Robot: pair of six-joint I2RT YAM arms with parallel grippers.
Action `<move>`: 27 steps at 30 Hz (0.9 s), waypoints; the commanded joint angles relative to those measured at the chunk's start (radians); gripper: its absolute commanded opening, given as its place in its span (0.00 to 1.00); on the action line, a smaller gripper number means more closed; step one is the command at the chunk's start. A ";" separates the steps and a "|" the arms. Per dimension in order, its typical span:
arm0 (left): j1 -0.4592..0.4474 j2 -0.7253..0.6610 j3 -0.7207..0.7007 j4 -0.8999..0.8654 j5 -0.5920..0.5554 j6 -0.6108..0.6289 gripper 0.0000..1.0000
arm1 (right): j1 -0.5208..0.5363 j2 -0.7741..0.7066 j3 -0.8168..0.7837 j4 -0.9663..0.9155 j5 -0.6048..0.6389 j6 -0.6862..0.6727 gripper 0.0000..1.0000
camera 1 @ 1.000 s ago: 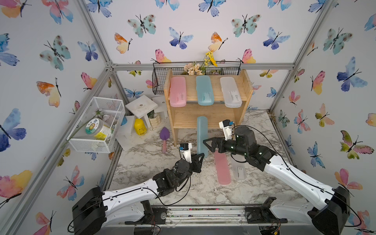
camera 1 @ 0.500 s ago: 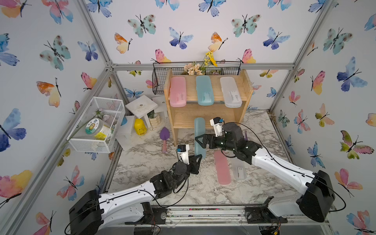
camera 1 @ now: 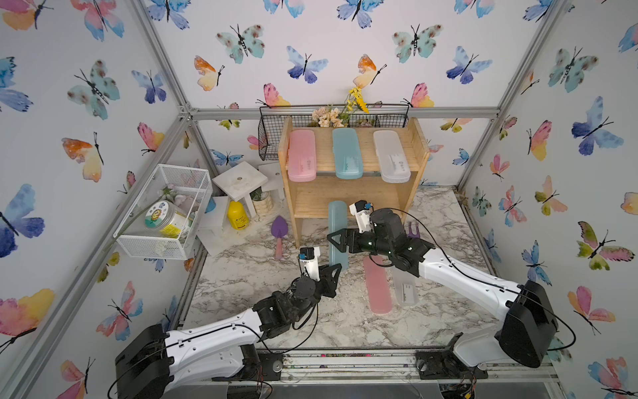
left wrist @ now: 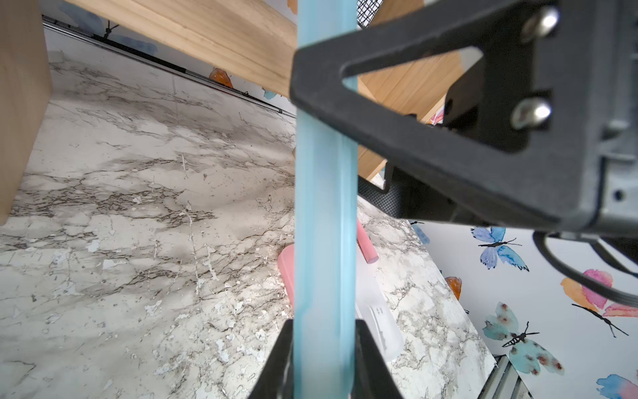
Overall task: Remove the pencil cases from the shelf
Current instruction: Pick up the pencil case from the shelf, then place the pencil case at the center of the board.
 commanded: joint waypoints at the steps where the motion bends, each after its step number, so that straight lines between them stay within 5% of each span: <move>1: -0.005 -0.025 0.005 0.003 -0.036 0.004 0.31 | 0.004 0.012 0.023 0.005 -0.012 -0.018 0.72; 5: -0.005 -0.036 0.011 -0.038 -0.064 -0.003 0.91 | 0.004 -0.003 0.026 -0.030 0.023 -0.031 0.73; 6: -0.005 -0.041 0.018 -0.061 -0.080 -0.003 0.99 | 0.004 -0.011 0.032 -0.059 0.050 -0.039 0.73; 12: -0.009 -0.118 0.033 -0.214 -0.192 0.017 0.99 | 0.005 -0.082 -0.020 -0.239 0.149 -0.070 0.74; 19: -0.009 -0.250 -0.012 -0.308 -0.310 0.018 0.99 | 0.038 -0.168 -0.208 -0.274 0.185 0.070 0.73; 27: -0.008 -0.205 0.005 -0.346 -0.324 -0.009 0.99 | 0.124 0.003 -0.170 -0.325 0.268 0.165 0.72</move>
